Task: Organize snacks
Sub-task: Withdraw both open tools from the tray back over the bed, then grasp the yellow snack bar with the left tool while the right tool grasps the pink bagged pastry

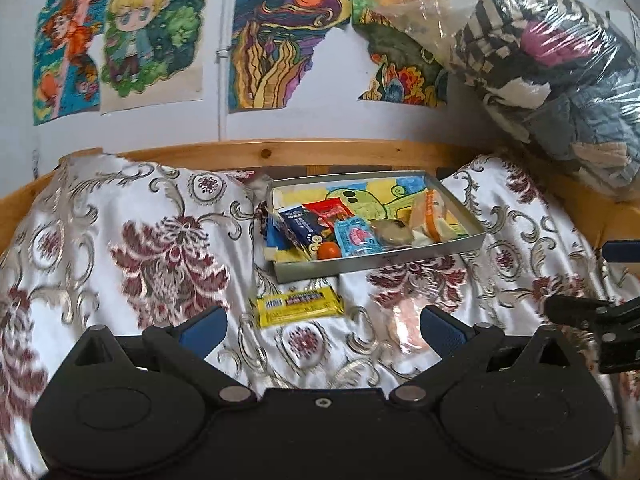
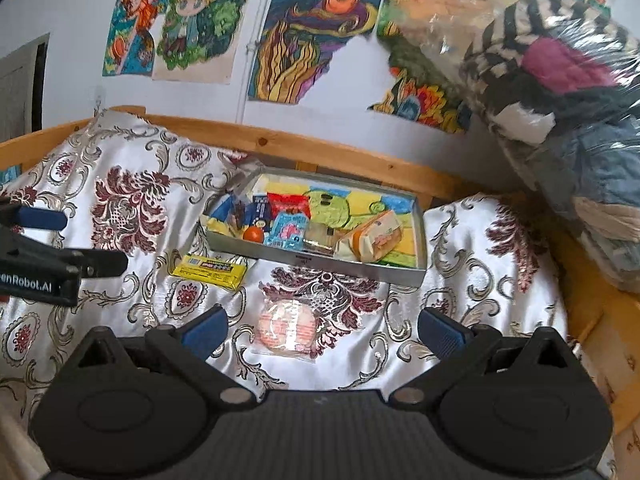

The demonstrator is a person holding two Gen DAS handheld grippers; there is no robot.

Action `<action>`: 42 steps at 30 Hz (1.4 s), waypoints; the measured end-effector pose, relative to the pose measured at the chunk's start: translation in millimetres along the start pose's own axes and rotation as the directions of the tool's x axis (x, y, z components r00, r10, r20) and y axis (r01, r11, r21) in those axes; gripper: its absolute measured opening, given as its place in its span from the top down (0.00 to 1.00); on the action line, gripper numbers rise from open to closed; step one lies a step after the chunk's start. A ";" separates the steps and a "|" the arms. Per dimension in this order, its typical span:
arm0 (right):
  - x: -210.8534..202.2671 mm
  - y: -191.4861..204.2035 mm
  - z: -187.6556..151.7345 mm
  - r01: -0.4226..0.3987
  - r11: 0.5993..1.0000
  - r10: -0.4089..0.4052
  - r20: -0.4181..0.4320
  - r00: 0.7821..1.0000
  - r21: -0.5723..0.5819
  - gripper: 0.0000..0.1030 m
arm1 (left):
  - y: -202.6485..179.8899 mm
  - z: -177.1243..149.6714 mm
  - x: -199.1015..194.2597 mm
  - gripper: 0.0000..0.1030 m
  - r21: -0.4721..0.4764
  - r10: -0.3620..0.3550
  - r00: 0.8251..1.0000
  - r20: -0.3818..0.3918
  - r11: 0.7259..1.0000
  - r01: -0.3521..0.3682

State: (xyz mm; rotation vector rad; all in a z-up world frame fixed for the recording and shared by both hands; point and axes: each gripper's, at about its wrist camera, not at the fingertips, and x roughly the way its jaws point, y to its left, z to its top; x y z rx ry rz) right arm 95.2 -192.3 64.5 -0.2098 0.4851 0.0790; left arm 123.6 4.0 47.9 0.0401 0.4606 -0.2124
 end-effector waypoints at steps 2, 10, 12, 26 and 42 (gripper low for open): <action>15.6 -3.4 3.4 -0.003 1.000 0.003 -0.023 1.000 -0.011 0.00 | 7.0 4.5 18.2 0.01 0.011 -0.006 1.000 -0.013 1.000 0.006; 87.1 -6.2 3.8 -0.024 0.997 0.016 -0.111 0.994 -0.072 0.00 | 20.6 6.8 99.7 0.01 0.088 -0.048 0.997 -0.068 0.995 0.054; 105.4 -5.3 -0.7 -0.038 0.997 0.028 -0.136 0.990 -0.069 0.00 | 21.8 5.1 120.2 0.01 0.105 -0.057 0.995 -0.087 0.992 0.066; 184.4 6.9 -25.9 -0.072 0.984 0.026 -0.269 0.963 -0.161 0.00 | 40.1 2.8 231.1 0.01 0.173 -0.279 0.944 -0.176 0.935 0.309; 211.2 18.4 -31.0 -0.162 0.976 0.116 -0.286 0.951 -0.145 0.00 | 54.9 -0.1 281.2 0.01 0.304 -0.332 0.895 -0.297 0.856 0.418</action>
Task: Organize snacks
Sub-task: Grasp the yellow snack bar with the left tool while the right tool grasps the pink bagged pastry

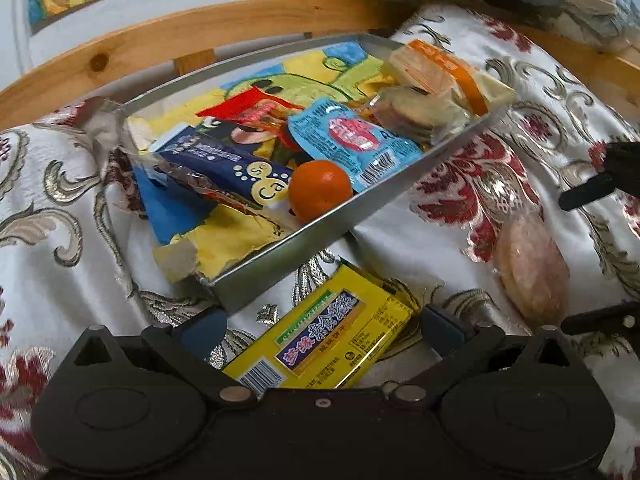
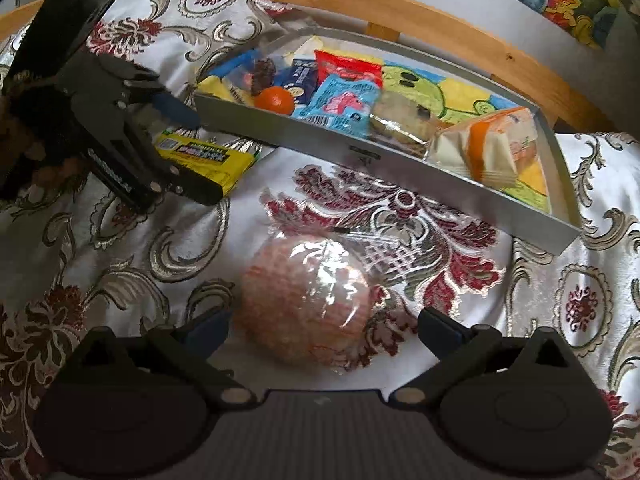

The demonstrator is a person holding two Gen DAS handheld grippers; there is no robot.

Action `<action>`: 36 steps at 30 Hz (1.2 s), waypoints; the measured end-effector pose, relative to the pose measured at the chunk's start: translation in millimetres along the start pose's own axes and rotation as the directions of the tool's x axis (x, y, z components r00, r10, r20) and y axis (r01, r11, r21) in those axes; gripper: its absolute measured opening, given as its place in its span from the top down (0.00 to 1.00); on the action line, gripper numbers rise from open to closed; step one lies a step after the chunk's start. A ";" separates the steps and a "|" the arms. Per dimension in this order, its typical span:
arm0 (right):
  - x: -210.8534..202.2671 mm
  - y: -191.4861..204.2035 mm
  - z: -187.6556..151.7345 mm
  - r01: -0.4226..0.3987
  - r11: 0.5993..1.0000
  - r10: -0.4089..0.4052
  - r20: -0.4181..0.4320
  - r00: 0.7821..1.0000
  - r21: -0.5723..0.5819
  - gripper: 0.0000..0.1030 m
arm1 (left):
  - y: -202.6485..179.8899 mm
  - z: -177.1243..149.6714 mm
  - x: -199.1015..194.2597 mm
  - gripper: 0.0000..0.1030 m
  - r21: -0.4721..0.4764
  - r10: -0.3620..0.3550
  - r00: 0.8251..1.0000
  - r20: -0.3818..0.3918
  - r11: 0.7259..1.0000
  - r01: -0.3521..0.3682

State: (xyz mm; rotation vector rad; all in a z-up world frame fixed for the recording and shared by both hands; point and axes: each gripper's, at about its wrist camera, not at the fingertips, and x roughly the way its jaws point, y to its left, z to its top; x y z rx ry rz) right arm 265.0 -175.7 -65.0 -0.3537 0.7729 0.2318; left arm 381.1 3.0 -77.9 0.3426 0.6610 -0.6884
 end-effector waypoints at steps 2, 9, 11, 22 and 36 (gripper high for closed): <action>2.0 2.2 -0.4 0.003 1.000 -0.003 -0.003 1.000 -0.009 0.00 | 2.0 -0.9 -1.3 0.01 0.033 -0.018 1.000 -0.006 0.999 0.019; 11.3 7.4 0.4 -0.016 1.000 0.015 -0.008 1.000 -0.021 0.00 | 11.7 -6.3 -4.7 0.01 0.036 -0.079 0.996 -0.032 0.996 0.080; 13.3 8.5 0.7 -0.021 0.999 0.020 -0.008 1.000 -0.025 0.00 | 12.2 -6.5 -6.4 0.01 0.031 -0.111 0.992 -0.055 0.993 0.113; 10.5 6.6 1.5 0.003 1.000 -0.003 0.022 1.000 -0.016 0.00 | -7.8 -15.2 -17.2 0.01 0.034 -0.210 0.957 -0.200 0.975 0.221; 17.2 9.0 -3.9 -0.032 0.999 0.032 0.043 0.999 0.006 0.03 | -3.2 -13.7 -11.0 0.02 -0.164 -0.046 0.998 -0.047 0.986 0.038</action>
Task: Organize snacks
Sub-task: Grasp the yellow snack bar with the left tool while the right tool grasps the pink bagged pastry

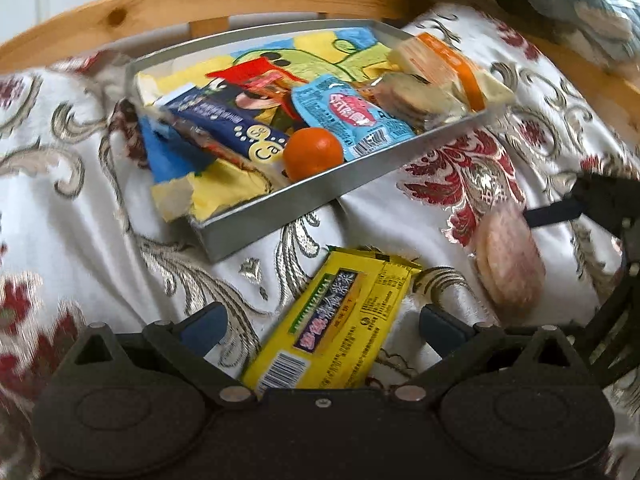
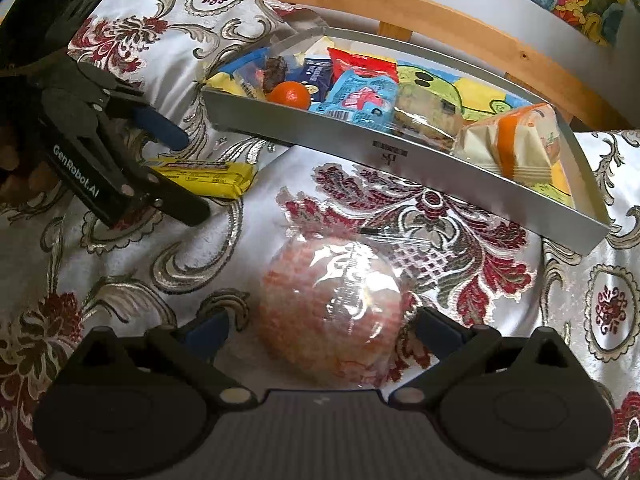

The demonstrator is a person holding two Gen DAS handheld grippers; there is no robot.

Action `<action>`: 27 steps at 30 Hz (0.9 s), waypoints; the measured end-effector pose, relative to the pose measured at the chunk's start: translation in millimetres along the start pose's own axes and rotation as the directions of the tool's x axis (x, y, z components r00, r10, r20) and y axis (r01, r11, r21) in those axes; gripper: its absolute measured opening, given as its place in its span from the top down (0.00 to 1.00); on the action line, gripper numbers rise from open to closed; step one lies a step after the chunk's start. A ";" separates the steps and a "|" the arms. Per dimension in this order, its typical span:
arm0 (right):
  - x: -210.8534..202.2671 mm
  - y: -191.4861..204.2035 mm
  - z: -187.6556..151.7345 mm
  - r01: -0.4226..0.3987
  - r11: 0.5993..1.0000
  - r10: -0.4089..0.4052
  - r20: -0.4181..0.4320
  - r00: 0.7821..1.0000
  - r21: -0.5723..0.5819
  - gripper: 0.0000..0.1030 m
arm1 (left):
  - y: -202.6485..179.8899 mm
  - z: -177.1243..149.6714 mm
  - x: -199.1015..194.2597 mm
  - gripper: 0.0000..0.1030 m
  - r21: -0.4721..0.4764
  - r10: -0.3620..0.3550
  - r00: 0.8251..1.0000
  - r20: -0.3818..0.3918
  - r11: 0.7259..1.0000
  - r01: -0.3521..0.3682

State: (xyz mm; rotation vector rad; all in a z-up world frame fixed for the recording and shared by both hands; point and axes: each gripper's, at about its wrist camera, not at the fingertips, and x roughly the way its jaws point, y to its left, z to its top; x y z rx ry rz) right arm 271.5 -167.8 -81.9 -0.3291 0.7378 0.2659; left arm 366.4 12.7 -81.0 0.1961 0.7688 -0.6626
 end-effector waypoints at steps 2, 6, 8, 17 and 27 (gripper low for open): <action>0.7 2.3 -1.4 0.008 1.000 -0.008 0.011 1.000 -0.015 0.07 | 0.1 -1.5 -2.0 0.08 -0.044 -0.022 1.000 -0.005 0.999 0.022; -0.9 4.1 -2.4 0.001 1.000 0.000 0.032 0.999 -0.028 0.20 | -5.6 -4.9 -4.3 0.16 -0.164 0.038 0.999 -0.022 0.986 -0.041; -2.5 5.0 -3.0 0.015 0.999 -0.014 0.040 0.999 -0.038 0.24 | -10.0 -5.6 -6.2 0.20 -0.209 0.067 0.997 -0.033 0.975 -0.073; -16.0 8.4 -7.9 0.010 0.997 -0.006 0.050 0.999 -0.083 0.25 | -28.4 -17.4 -25.2 0.44 -0.315 0.174 0.984 -0.049 0.932 -0.181; -38.6 5.4 -16.6 -0.029 0.998 0.032 0.056 0.998 -0.059 0.24 | -49.6 -32.3 -43.8 0.50 -0.376 0.208 0.976 -0.068 0.901 -0.218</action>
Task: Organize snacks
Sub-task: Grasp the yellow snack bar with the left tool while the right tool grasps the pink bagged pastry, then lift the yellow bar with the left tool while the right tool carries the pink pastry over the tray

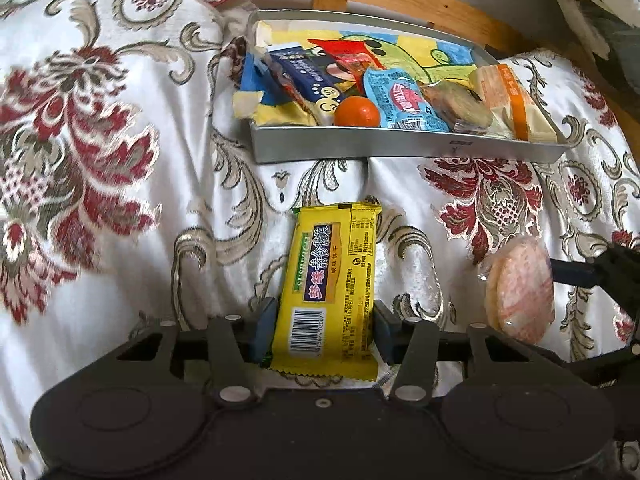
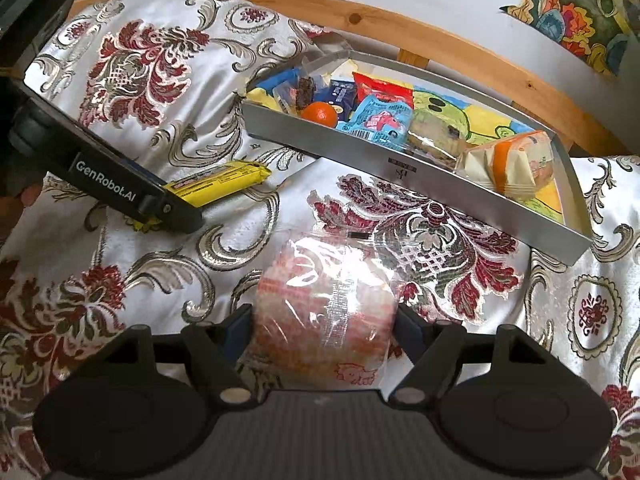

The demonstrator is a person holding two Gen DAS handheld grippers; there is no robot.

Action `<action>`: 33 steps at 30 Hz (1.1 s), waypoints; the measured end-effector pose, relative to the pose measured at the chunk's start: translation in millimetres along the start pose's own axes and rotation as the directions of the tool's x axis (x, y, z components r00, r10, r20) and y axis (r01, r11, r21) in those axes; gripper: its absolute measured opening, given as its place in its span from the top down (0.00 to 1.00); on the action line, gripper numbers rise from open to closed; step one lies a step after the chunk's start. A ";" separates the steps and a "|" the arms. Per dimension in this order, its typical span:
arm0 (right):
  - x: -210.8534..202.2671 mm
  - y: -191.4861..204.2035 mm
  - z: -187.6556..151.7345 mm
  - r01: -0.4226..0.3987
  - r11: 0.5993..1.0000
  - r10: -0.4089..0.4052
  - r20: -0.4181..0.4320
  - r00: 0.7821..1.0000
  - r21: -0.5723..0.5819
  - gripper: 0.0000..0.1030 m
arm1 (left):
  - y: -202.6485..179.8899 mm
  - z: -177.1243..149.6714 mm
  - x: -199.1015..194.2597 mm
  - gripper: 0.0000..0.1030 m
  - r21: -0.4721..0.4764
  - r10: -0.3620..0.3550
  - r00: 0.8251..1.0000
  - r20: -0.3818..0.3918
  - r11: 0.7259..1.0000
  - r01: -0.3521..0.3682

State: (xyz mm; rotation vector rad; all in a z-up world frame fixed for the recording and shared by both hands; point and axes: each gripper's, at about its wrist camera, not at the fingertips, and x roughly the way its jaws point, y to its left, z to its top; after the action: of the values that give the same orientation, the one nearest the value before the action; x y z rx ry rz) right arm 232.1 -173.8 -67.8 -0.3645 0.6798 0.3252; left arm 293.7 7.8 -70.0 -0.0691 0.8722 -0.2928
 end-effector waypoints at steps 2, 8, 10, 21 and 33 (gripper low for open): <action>-4.8 -1.3 -2.3 -0.004 1.000 0.004 0.010 1.000 0.006 0.24 | 0.1 -1.5 -1.7 0.50 -0.016 0.000 1.000 0.002 1.000 0.000; -10.4 -2.5 -5.4 -0.013 1.000 0.013 0.036 0.999 0.012 0.24 | 2.5 1.6 -0.6 0.47 -0.046 -0.001 1.000 0.005 0.999 0.002; -11.3 -0.8 -5.7 -0.016 1.000 0.016 0.046 0.999 0.004 0.24 | 5.2 2.7 1.0 0.46 -0.051 -0.003 1.000 0.015 0.999 0.004; -10.4 3.3 -1.6 -0.016 1.000 0.016 0.079 0.997 -0.001 0.24 | 15.0 12.8 13.0 0.49 -0.092 -0.015 1.000 0.026 0.996 0.018; -11.9 1.5 -2.0 0.047 0.999 -0.046 0.116 0.992 -0.006 0.24 | 4.0 11.2 2.7 0.52 -0.090 0.024 0.998 0.052 0.996 -0.019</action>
State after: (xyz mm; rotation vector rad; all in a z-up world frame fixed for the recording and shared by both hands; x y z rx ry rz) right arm 221.7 -175.4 -61.8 -0.3666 0.5550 0.3028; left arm 304.8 10.1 -65.6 -0.1500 0.8327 -0.2308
